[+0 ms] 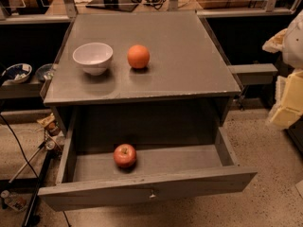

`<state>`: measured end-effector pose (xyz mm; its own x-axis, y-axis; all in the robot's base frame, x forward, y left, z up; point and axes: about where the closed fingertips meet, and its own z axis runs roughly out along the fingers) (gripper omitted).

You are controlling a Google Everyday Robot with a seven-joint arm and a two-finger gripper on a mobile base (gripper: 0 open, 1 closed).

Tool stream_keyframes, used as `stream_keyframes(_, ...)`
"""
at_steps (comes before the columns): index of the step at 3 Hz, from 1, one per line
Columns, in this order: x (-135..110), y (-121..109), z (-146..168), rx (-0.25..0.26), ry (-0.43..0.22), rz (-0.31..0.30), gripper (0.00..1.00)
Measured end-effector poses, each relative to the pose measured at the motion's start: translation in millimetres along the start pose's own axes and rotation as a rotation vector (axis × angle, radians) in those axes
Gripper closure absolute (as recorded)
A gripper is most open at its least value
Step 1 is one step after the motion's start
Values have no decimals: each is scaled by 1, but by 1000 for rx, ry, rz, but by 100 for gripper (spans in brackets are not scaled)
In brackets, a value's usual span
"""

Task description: Pick apple from top drawer and place on counter

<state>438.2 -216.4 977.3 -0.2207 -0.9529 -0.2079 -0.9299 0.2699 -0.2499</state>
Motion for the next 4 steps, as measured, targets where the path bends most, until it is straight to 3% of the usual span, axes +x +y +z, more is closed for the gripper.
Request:
stream_keyframes(1,0,0,0,0,0,0,0)
stream_keyframes(2,-5,5,7,-18,-40,-9,0)
stream_keyframes(4,-32,11,36,-72,-80,-78,0)
